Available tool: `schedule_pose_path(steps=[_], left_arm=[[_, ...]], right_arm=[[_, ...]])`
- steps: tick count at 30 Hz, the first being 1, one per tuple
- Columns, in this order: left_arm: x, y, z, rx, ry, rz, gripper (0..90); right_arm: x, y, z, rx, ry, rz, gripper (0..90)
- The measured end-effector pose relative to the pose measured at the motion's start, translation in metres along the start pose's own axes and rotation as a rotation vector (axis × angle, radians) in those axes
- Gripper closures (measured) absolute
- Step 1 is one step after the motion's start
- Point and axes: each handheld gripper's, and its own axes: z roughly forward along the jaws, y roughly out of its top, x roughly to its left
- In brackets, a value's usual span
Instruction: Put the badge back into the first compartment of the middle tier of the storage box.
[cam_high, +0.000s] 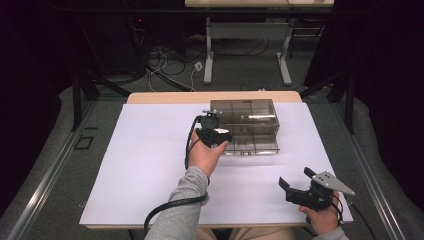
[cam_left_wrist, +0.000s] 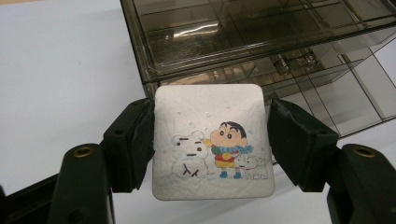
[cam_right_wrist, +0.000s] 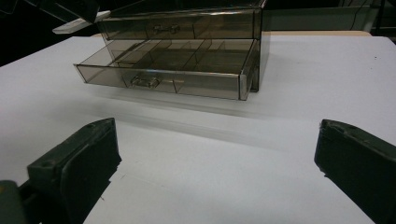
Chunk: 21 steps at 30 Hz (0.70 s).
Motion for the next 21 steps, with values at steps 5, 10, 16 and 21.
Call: schedule_pose_path(steps=[5, 10, 16, 21], left_arm=[[-0.005, 0.0, 0.004, 0.004, -0.004, 0.002, 33.7], [-0.01, 0.001, 0.007, 0.008, -0.008, 0.005, 33.6], [-0.013, 0.002, 0.013, 0.013, -0.006, 0.0, 33.7], [-0.014, 0.002, 0.02, 0.024, -0.007, -0.035, 33.6]], right_arm=[[0.0, 0.0, 0.001, -0.013, -0.003, 0.002, 0.0], [0.0, 0.0, 0.0, -0.006, 0.001, -0.001, 0.0], [0.0, 0.0, 0.0, 0.001, 0.001, -0.002, 0.0], [0.0, 0.001, -0.001, 0.007, 0.006, 0.001, 0.0]])
